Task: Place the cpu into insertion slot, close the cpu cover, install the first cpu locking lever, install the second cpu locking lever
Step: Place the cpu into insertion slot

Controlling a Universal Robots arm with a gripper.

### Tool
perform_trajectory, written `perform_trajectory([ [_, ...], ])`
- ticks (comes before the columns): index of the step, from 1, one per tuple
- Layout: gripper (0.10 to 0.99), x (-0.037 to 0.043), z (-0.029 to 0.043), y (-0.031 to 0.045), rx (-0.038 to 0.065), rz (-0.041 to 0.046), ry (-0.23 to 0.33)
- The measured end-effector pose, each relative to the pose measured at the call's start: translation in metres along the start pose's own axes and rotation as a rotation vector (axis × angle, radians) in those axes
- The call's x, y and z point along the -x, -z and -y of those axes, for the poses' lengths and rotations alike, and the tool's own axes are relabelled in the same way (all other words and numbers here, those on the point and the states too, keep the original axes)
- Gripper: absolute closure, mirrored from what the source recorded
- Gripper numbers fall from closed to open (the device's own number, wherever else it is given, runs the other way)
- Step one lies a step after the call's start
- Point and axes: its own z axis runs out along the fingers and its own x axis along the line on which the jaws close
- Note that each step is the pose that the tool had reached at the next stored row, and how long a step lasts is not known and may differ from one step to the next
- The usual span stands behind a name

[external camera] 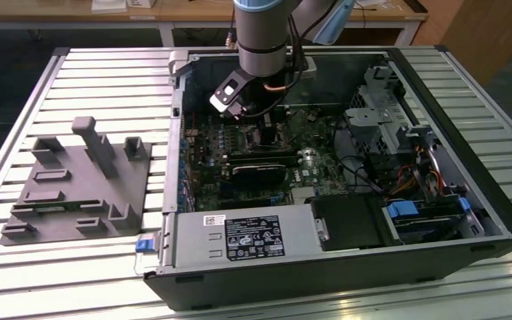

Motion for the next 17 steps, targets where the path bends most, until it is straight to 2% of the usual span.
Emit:
perform_trajectory([
  [3,0.471,0.0,-0.0002,0.0026,0.0,0.0002,0.0],
  [13,0.471,0.0001,-0.002,0.0233,0.0,0.0001,0.0],
  [17,0.471,0.0001,-0.0021,0.0236,0.0,-0.0001,0.0],
])
